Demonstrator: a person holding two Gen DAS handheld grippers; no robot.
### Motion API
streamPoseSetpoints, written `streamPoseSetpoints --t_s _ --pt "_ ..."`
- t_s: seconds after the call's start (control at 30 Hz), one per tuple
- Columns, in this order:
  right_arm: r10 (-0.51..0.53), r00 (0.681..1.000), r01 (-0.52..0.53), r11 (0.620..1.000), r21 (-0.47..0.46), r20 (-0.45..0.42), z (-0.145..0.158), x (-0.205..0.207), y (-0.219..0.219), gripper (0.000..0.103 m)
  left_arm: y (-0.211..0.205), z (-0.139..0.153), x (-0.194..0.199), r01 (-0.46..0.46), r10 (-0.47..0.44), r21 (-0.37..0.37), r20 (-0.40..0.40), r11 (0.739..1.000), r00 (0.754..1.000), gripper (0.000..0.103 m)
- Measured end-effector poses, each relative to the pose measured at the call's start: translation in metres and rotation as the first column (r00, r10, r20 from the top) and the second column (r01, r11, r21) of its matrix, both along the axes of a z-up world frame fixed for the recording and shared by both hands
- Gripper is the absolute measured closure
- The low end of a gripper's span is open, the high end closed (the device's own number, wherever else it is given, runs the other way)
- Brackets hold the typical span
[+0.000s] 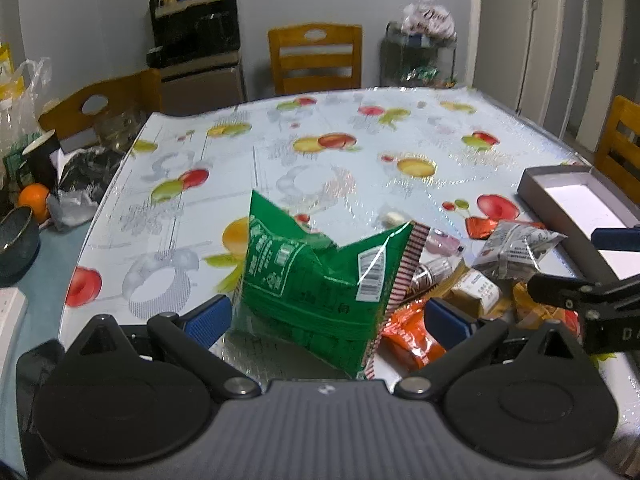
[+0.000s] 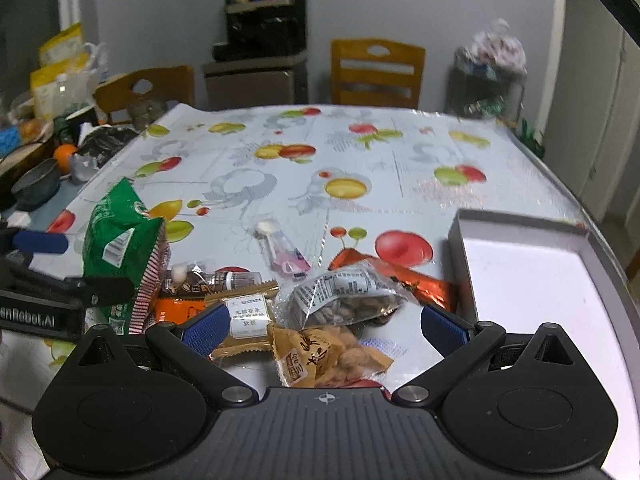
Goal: Organize snacks
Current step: 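Close the left gripper on the green chip bag, then lift the green chip bag with the left gripper while the right gripper grasps the tan peanut bag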
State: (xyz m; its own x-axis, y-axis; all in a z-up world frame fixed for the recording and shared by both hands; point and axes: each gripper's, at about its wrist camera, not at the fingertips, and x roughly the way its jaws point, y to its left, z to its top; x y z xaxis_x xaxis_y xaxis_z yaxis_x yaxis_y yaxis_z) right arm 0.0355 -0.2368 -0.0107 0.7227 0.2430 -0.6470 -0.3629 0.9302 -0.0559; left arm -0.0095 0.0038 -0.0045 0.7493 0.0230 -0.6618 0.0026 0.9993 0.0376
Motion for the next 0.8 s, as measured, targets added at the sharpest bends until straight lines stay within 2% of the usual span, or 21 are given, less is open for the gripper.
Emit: streamPoseSetpoints --t_s 0.17,0.27,0.57,0.8 --pt "0.057 0.998 -0.057 0.994 0.097 0.008 -0.003 0.001 -0.007 0.0 0.002 -0.004 0.002 0.021 -0.021 0.034 0.011 0.999 1.0 0.0" --pt "0.07 0.998 -0.069 0.989 0.134 -0.003 -0.006 0.002 -0.009 0.0 0.003 -0.007 0.007 0.033 -0.033 0.026 0.009 0.999 0.999 0.0" --pt "0.114 0.993 -0.112 0.99 0.085 -0.016 -0.018 -0.004 -0.005 0.0 0.008 -0.014 0.023 0.058 -0.063 0.069 0.08 0.996 0.995 0.0" --pt "0.114 0.993 -0.11 0.988 0.105 -0.031 -0.028 0.0 -0.008 0.0 0.021 -0.034 0.037 0.062 -0.061 -0.018 0.07 0.998 0.996 0.0"
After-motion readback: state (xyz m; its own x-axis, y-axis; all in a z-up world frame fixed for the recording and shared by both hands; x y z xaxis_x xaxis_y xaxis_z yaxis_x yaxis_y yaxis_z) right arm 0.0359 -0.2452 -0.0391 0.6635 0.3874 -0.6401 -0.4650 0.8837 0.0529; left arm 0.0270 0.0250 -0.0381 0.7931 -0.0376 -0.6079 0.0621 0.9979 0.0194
